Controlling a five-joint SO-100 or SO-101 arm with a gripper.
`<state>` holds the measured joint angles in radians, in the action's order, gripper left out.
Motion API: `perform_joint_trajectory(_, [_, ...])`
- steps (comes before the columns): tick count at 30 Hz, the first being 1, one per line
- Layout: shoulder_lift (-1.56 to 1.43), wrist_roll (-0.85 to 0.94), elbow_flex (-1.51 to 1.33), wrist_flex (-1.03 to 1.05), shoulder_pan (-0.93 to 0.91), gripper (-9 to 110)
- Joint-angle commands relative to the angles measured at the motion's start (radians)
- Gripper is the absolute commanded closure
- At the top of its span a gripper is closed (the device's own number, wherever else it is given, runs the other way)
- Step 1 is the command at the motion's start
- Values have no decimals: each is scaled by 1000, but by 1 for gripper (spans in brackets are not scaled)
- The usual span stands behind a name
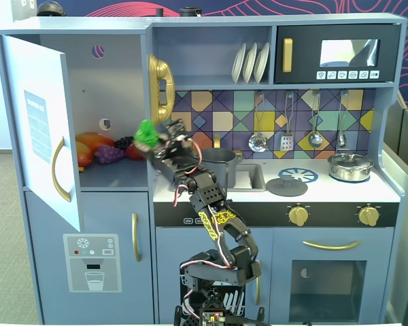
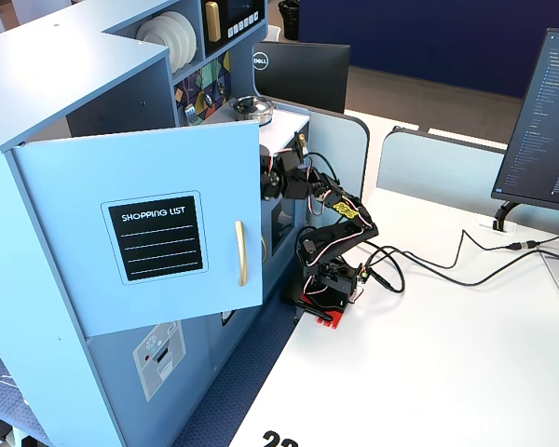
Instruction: Pick up the green pineapple from the left cabinet and place it in the gray recipient
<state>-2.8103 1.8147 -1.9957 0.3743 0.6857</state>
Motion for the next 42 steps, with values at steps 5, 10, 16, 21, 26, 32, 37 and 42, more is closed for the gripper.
perform_joint_trajectory(5, [67,-181,135,-26,-364,102])
perform_joint_trajectory(10, [192,-284,161,-120,-575,102])
perform_joint_trajectory(16, [380,-252,193,-238,-647,102])
perform_joint_trajectory(21, [522,-198,221,-281,-646,102])
perform_joint_trajectory(26, [637,-198,288,-249,-683,102])
perform_joint_trajectory(32, [673,-232,301,-144,-744,102])
perform_joint_trajectory(37, [660,-227,265,-103,-752,102])
perform_joint_trajectory(42, [644,-242,239,-67,-765,87])
